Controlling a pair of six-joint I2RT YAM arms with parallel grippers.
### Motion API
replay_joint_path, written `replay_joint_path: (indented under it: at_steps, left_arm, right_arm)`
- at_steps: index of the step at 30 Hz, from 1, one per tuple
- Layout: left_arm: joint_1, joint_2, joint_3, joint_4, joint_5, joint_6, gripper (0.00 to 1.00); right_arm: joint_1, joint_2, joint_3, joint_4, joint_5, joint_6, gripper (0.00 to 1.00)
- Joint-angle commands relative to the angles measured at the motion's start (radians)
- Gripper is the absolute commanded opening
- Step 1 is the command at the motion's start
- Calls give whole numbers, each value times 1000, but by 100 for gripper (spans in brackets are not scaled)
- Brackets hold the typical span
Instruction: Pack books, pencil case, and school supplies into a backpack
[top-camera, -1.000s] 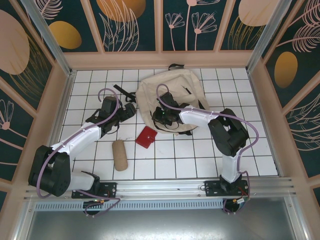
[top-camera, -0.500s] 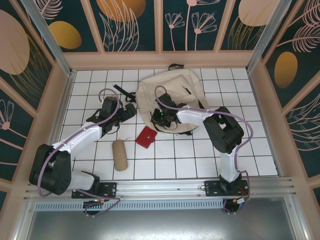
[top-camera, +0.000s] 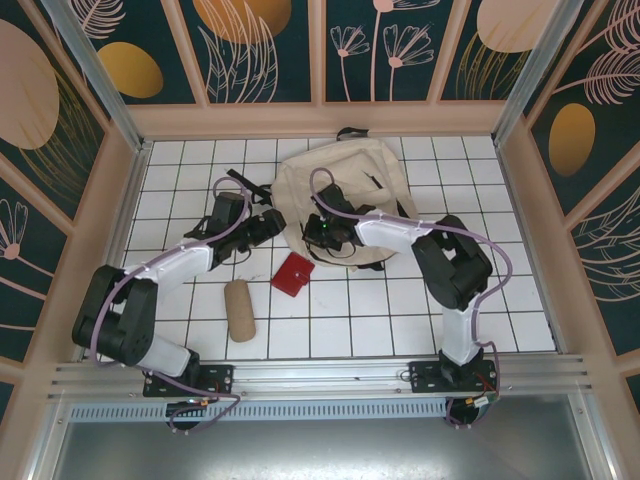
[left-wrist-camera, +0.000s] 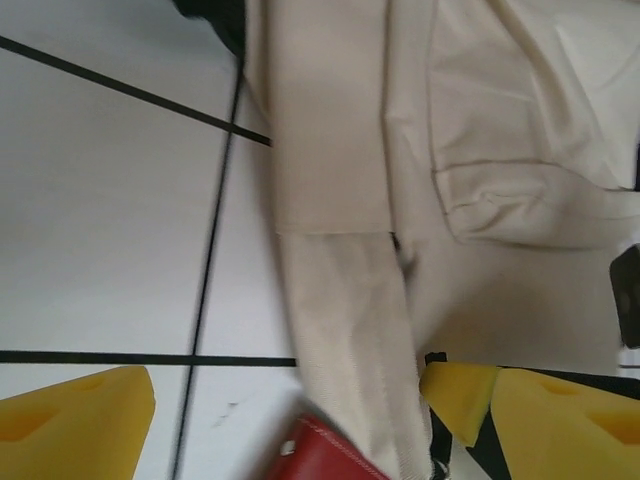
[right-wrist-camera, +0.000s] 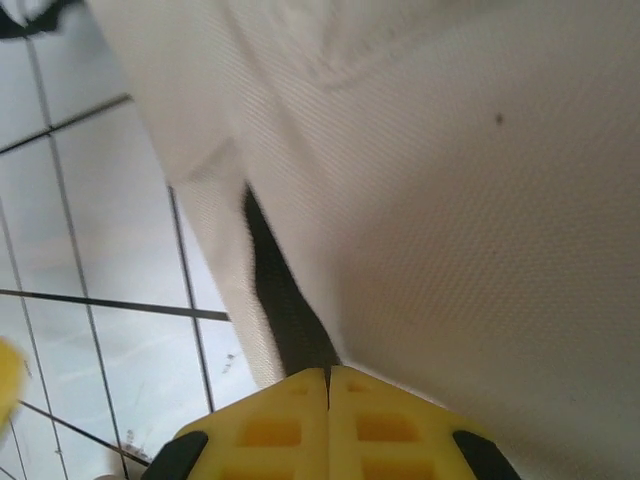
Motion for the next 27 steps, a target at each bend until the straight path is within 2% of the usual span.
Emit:
replay_joint_path:
  at_steps: [1, 9, 16, 23, 27]
  left_arm:
    - [-1, 54, 14, 149, 152, -72, 84]
    - [-39, 192, 101, 211, 194, -148, 77]
    - [-71, 318, 164, 118, 125, -182, 61]
    - [-100, 366, 239, 33, 74, -144, 42]
    - [-101, 373, 238, 34, 73, -146, 26]
  right_arm:
    - [8, -99, -1, -10, 75, -25, 0]
    - [10, -121, -64, 1, 87, 16, 0]
    - [36, -144, -111, 14, 107, 39, 0]
    - [60, -156, -148, 22, 110, 74, 0]
    - [66, -156, -142, 6, 132, 76, 0]
